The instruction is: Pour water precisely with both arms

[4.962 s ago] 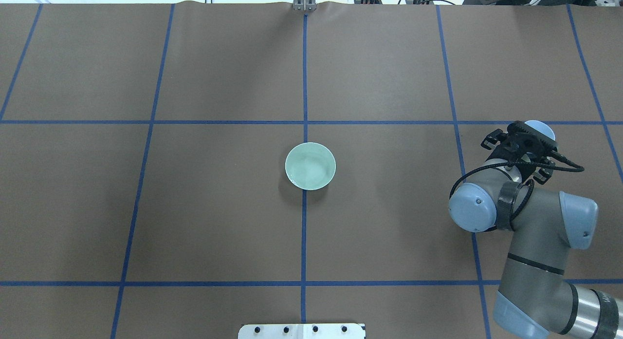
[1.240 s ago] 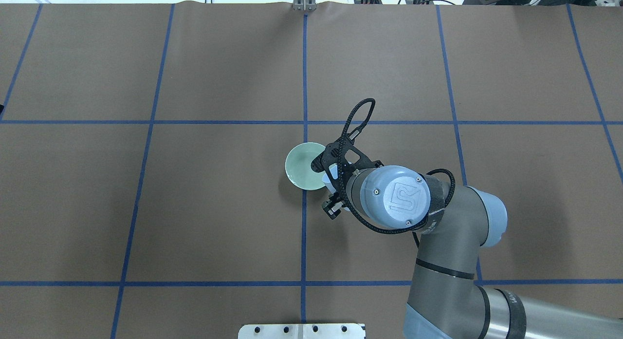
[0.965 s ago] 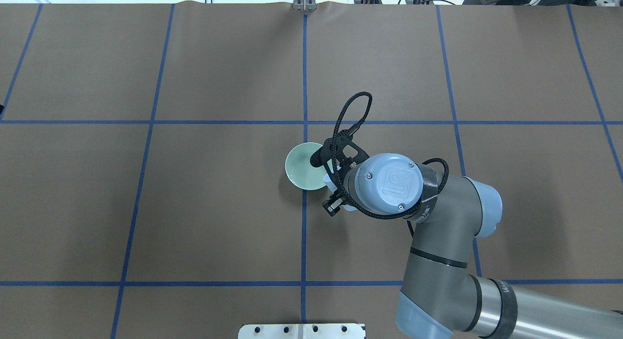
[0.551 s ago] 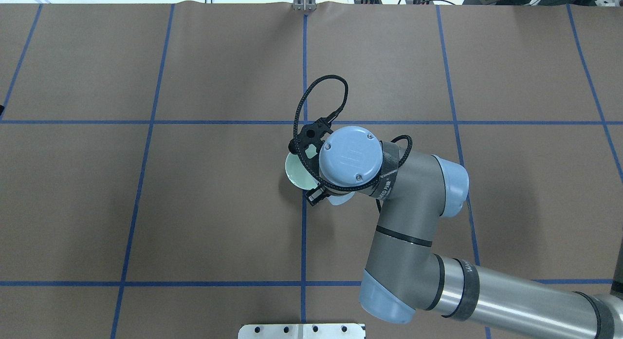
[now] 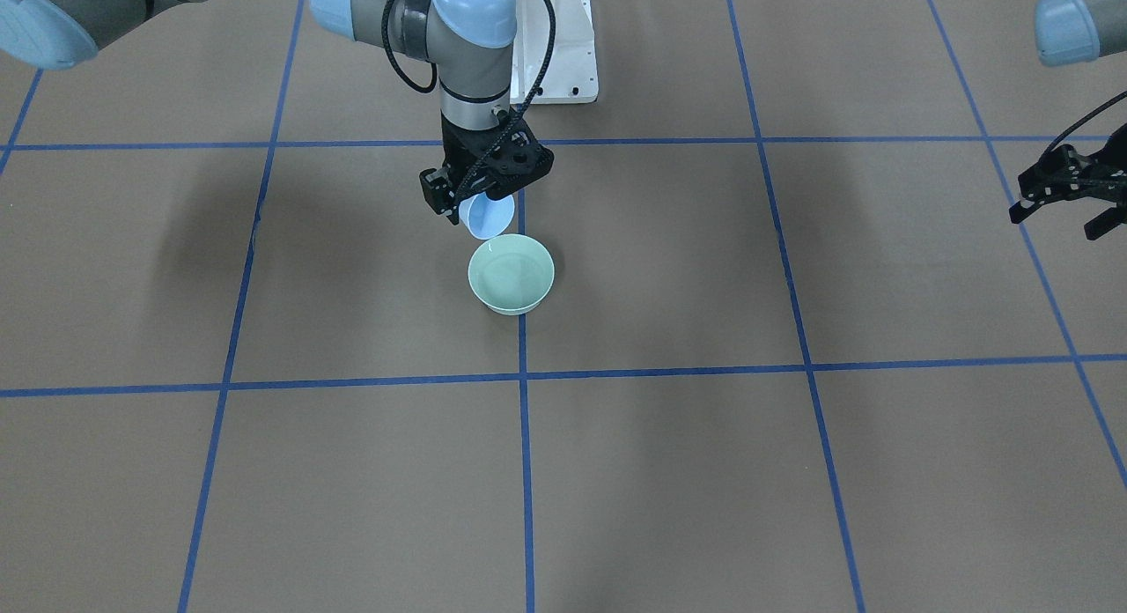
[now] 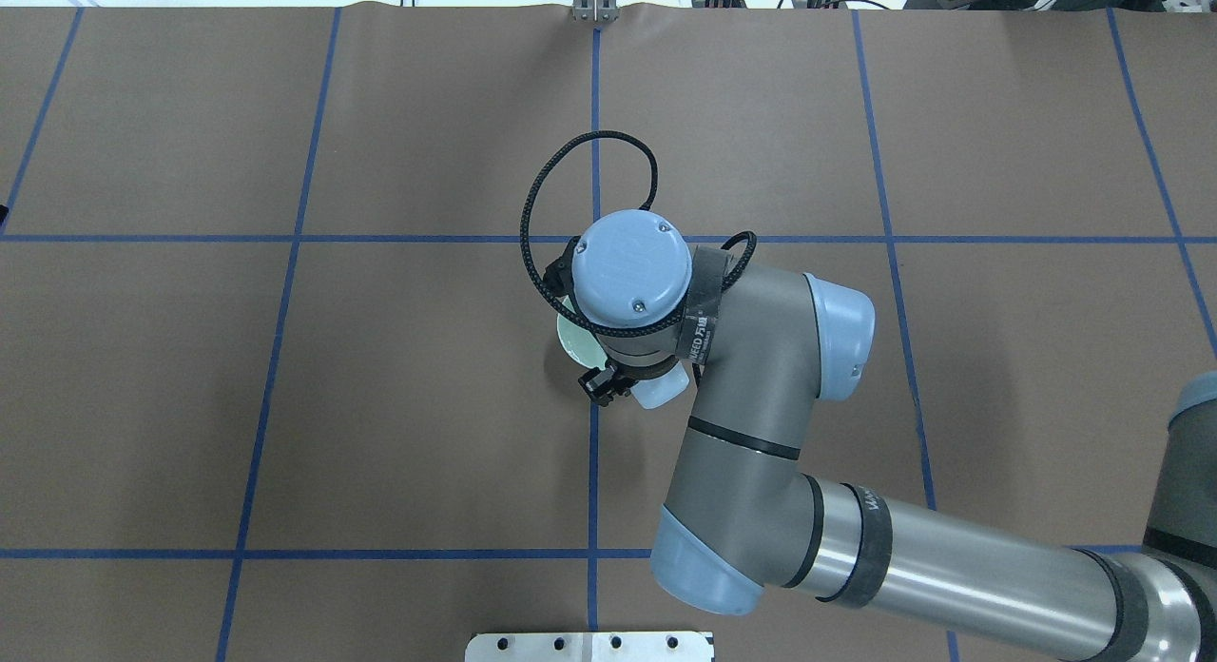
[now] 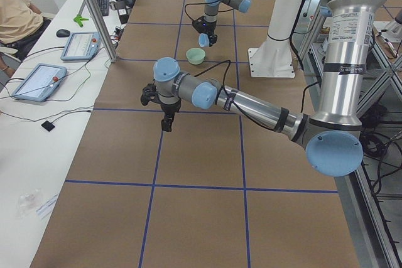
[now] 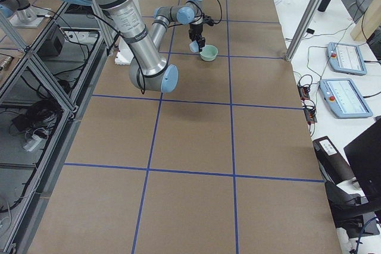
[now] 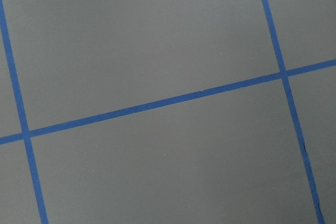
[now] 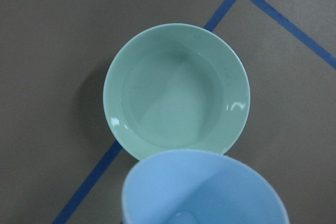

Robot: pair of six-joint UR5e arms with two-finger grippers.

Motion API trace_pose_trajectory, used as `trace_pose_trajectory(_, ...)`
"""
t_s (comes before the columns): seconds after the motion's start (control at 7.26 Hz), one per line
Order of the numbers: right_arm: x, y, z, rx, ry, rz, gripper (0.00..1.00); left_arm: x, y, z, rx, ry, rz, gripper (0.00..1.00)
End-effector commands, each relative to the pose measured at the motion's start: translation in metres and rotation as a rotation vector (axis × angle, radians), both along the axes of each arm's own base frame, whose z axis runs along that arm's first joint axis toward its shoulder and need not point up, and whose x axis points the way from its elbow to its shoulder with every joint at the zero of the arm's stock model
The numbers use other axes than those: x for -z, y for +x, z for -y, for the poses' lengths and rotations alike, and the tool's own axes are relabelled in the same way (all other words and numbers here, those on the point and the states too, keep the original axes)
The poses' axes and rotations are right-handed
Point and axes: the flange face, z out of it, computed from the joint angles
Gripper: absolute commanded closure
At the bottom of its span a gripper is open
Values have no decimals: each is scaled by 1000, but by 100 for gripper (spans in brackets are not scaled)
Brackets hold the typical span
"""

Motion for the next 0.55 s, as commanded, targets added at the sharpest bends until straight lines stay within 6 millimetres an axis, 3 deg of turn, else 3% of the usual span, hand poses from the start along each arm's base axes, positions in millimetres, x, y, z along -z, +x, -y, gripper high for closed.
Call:
trace_pose_trajectory(0.0,10,-19,10,7,-39,-45,100,0,0,0,1,0,0,0)
trace_pose_trajectory(0.14,8,-18,12,18,-68,-43,100,0,0,0,1,0,0,0)
trace_pose_trajectory(0.41,23,-22,13,11,-105,-110,100,1,0,0,-1,0,-4,0)
